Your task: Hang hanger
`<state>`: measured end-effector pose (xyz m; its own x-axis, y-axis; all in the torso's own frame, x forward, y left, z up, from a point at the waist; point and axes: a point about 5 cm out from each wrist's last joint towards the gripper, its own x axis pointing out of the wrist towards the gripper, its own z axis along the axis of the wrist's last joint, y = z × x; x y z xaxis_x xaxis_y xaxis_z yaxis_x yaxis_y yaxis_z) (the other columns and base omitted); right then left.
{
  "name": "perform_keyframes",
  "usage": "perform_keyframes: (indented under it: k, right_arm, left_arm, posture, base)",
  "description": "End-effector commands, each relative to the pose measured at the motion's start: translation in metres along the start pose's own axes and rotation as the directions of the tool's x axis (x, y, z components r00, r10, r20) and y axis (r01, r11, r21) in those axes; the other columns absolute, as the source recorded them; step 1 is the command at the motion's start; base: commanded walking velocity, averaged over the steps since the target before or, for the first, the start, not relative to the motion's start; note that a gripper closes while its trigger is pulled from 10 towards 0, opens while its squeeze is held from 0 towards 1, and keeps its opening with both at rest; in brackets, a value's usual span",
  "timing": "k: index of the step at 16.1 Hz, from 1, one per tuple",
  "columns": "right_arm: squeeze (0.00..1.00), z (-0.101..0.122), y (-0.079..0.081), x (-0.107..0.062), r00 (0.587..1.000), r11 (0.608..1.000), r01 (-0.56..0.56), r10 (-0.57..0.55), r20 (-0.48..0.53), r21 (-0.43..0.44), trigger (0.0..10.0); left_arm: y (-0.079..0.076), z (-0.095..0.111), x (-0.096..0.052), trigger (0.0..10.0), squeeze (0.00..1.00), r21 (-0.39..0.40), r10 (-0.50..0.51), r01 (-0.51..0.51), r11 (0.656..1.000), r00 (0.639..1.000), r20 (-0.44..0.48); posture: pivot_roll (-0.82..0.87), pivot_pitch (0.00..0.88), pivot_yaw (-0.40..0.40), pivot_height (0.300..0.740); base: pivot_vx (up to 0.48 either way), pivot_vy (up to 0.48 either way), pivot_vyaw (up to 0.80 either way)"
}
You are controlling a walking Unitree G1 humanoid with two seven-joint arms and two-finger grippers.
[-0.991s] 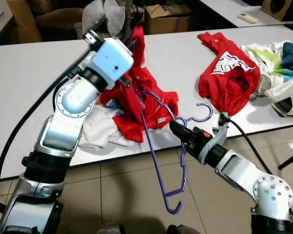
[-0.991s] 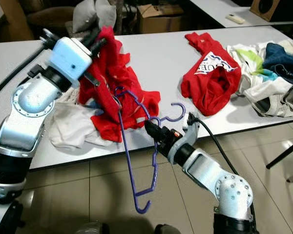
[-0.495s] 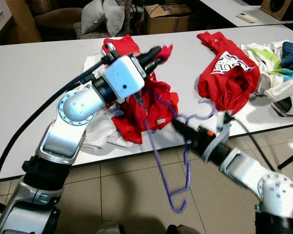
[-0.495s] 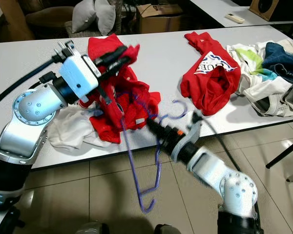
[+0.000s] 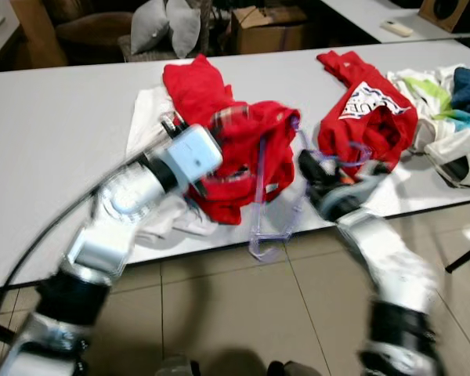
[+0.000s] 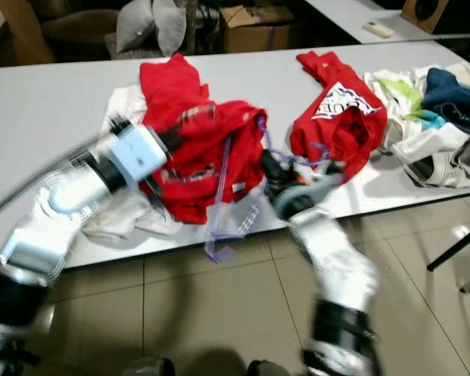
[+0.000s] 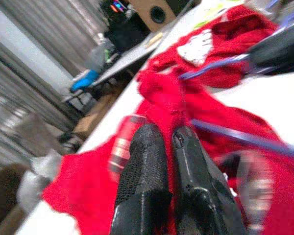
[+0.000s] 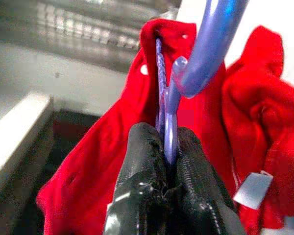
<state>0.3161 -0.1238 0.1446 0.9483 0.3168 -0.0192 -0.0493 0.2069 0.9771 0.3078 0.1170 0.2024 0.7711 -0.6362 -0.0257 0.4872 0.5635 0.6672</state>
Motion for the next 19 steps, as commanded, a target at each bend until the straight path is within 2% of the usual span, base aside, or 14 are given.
perform_keyframes:
  k: [1,4,6,8,10,12,13,15,16,17,18,19]
  right_arm:
    - [0.00,0.007,-0.002,0.004,0.997,0.998,0.021,-0.025,0.076,0.051,10.0]
    - [0.00,0.005,0.003,0.025,0.989,0.986,0.006,-0.031,0.143,0.166,10.0]
    - [0.00,0.002,0.007,0.038,0.984,0.980,0.004,-0.040,0.175,0.198,10.0]
    - [0.00,0.001,0.008,0.044,0.980,0.977,0.014,-0.056,0.190,0.215,10.0]
    - [0.00,0.004,0.009,0.050,0.968,0.956,-0.004,-0.069,0.241,0.293,10.0]
    - [0.00,0.002,0.013,0.054,0.969,0.957,-0.014,-0.058,0.242,0.289,10.0]
    - [0.00,0.000,0.017,0.058,0.970,0.958,-0.021,-0.049,0.237,0.285,10.0]
    - [0.00,-0.003,0.021,0.062,0.970,0.953,-0.030,-0.045,0.241,0.300,10.0]
    - [0.00,-0.003,0.023,0.064,0.969,0.951,-0.033,-0.045,0.242,0.307,10.0]
    - [0.00,-0.004,0.024,0.065,0.969,0.951,-0.035,-0.043,0.242,0.309,10.0]
    - [0.00,-0.006,0.026,0.068,0.973,0.961,-0.029,-0.036,0.227,0.275,10.0]
    - [0.00,-0.008,0.027,0.069,0.975,0.964,-0.026,-0.034,0.219,0.264,10.0]
  left_arm:
    - [-0.002,0.006,-0.003,0.0,0.00,-0.003,-0.007,0.007,1.000,1.000,0.015]
    - [-0.016,0.005,-0.011,0.0,0.00,-0.072,-0.069,0.070,0.995,0.998,0.015]
    - [-0.028,0.003,-0.018,0.0,0.00,-0.121,-0.133,0.132,0.984,0.991,0.001]
    - [-0.031,0.002,-0.022,0.0,0.00,-0.143,-0.155,0.152,0.978,0.988,-0.011]
    - [-0.036,0.002,-0.027,0.0,0.00,-0.215,-0.205,0.195,0.957,0.979,-0.022]
    - [-0.042,0.006,-0.026,0.0,0.00,-0.288,-0.240,0.233,0.929,0.971,0.009]
    - [-0.047,0.014,-0.023,0.0,0.00,-0.378,-0.263,0.266,0.887,0.963,0.059]
    - [-0.055,0.027,-0.020,0.0,0.00,-0.475,-0.310,0.333,0.815,0.942,0.128]
    - [-0.061,0.032,-0.021,0.0,0.00,-0.515,-0.351,0.384,0.767,0.922,0.166]
    - [-0.063,0.034,-0.021,0.0,0.00,-0.530,-0.362,0.402,0.747,0.914,0.184]
    - [-0.057,0.044,-0.015,0.0,0.00,-0.583,-0.313,0.395,0.710,0.919,0.241]
    - [-0.053,0.048,-0.012,0.0,0.00,-0.596,-0.289,0.388,0.703,0.922,0.259]
  posture:
    - [0.04,0.060,0.010,0.740]
    - [0.05,0.069,0.016,0.740]
    - [0.06,0.077,0.013,0.740]
    - [0.07,0.078,0.013,0.740]
    - [0.07,0.084,0.011,0.740]
    - [0.07,0.084,0.008,0.740]
    - [0.07,0.083,0.006,0.740]
    - [0.07,0.077,0.000,0.740]
    - [0.07,0.073,-0.003,0.740]
    - [0.07,0.071,-0.004,0.740]
    - [0.07,0.064,-0.008,0.740]
    - [0.07,0.063,-0.008,0.740]
  base:
    - [0.000,0.000,0.00]
    - [0.000,0.000,0.00]
    - [0.000,0.000,0.00]
    - [0.000,0.000,0.00]
    - [0.000,0.000,0.00]
    - [0.000,0.000,0.00]
    - [0.000,0.000,0.00]
    - [0.000,0.000,0.00]
    - [0.000,0.000,0.00]
    - [0.000,0.000,0.00]
    - [0.000,0.000,0.00]
    - [0.000,0.000,0.00]
